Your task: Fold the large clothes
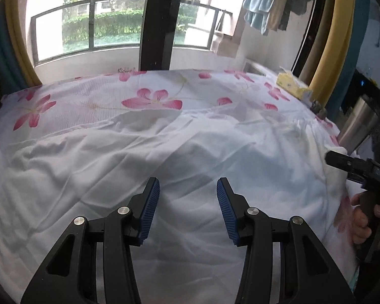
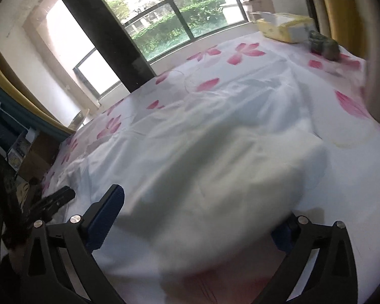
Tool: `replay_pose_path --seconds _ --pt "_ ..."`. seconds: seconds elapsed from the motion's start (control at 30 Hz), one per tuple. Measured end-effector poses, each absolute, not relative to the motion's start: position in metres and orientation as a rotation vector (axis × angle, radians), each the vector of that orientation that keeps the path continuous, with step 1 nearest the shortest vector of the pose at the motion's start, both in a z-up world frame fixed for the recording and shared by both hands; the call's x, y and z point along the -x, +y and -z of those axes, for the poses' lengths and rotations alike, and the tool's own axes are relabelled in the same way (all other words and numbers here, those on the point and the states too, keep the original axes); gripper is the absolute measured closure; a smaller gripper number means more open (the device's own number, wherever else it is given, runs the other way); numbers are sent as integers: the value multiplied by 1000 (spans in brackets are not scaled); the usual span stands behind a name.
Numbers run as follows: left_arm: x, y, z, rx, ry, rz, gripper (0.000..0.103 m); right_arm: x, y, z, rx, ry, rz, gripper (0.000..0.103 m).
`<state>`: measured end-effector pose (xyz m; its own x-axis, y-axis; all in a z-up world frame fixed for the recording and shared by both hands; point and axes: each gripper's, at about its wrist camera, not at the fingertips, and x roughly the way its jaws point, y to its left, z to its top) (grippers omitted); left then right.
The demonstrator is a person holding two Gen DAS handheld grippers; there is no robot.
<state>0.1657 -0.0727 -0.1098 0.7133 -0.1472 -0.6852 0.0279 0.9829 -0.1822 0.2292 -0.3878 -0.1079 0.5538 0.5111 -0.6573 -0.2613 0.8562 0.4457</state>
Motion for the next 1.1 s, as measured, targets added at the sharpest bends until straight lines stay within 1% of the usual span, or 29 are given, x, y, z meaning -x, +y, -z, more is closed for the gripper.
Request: replay_pose_path --seconds 0.07,0.1,0.17,0.2,0.23,0.27,0.3,0.33,0.37,0.4,0.5,0.83,1.1 --pt "-169 -74 114 162 776 96 54 -236 -380 108 -323 873 -493 1" --pt "-174 -75 120 161 812 97 54 -240 -373 108 -321 872 -514 1" --pt "-178 -74 121 169 824 104 54 -242 -359 109 -261 863 -546 2" --pt "-179 -74 121 178 823 107 54 -243 -352 109 -224 864 -542 6" --pt "-179 -73 122 186 825 107 53 -242 -346 108 -197 866 -543 24" --pt "-178 -72 121 192 823 107 53 -242 -342 108 -195 873 -559 36" --pt "-178 -72 122 195 823 106 53 -242 -340 109 -192 879 -560 63" --pt "-178 -72 122 196 822 105 53 -243 -337 111 -184 894 -555 78" --pt "-178 -72 122 194 824 105 53 -244 -335 112 -174 902 -559 78" --pt "-178 -72 122 191 824 104 53 -243 -333 111 -166 897 -569 84" --pt "-179 -74 122 180 828 101 53 -238 -326 103 -113 857 -606 87" --pt "-179 -73 121 162 839 136 53 -218 -291 40 -43 710 -708 90" --pt "-169 -46 105 265 825 174 53 -208 -253 19 26 679 -748 90"
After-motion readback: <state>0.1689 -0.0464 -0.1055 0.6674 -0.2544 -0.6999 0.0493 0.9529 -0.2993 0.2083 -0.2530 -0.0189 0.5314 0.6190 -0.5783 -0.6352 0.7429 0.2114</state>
